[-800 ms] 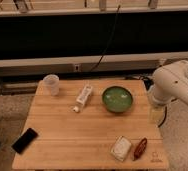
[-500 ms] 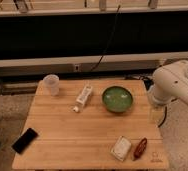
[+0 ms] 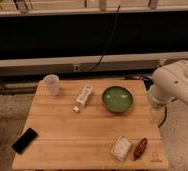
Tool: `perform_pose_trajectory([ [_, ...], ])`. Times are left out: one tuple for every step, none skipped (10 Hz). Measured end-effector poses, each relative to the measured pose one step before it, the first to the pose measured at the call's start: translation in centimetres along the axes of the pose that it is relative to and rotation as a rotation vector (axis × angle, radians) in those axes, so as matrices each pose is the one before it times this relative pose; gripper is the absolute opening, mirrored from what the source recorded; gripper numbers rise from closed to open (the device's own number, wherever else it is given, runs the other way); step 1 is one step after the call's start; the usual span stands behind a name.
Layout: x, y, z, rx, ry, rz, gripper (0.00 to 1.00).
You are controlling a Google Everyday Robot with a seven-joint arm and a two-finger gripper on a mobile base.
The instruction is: Move the arm in a circular motion
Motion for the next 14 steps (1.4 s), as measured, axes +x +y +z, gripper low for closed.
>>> perform_pose_trajectory([
  [0.002, 0.002, 0.001, -0.00003, 0.00002, 0.00004, 0.8],
  [-0.001, -0.001, 0.0, 0.00004, 0.0, -0.00001, 0.8],
  [-0.001, -0.002, -0.003, 0.00004, 0.0, 0.00002, 0.8],
  [0.001, 0.002, 0.002, -0.00005, 0.00001, -0.00002, 0.8],
  [0.001, 0.001, 0.002, -0.00004, 0.00003, -0.00002, 0.8],
  [0.0, -0.001, -0.002, 0.00005, -0.00001, 0.00001, 0.8],
  [-0.051, -0.031, 0.009, 0.00011, 0.00066, 0.00004, 0.8],
  [-0.362, -0.257, 0.059, 0.00186, 0.00559, -0.00582, 0.8],
  [-1.546, -0.714, 0.083, 0.00169, 0.00092, -0.01692, 0.8],
  [-0.952, -0.342, 0.092, -0.00145, 0.00199, -0.00926, 0.8],
  [-2.102, -0.764, 0.081, -0.00094, 0.00516, -0.01932, 0.8],
  [-1.032, -0.571, 0.042, 0.00012, 0.00644, -0.01395, 0.8],
  [-0.714, -0.837, 0.119, 0.00208, 0.00404, -0.01386, 0.8],
  [-0.654, -0.796, 0.086, 0.00116, 0.00345, -0.01343, 0.8],
])
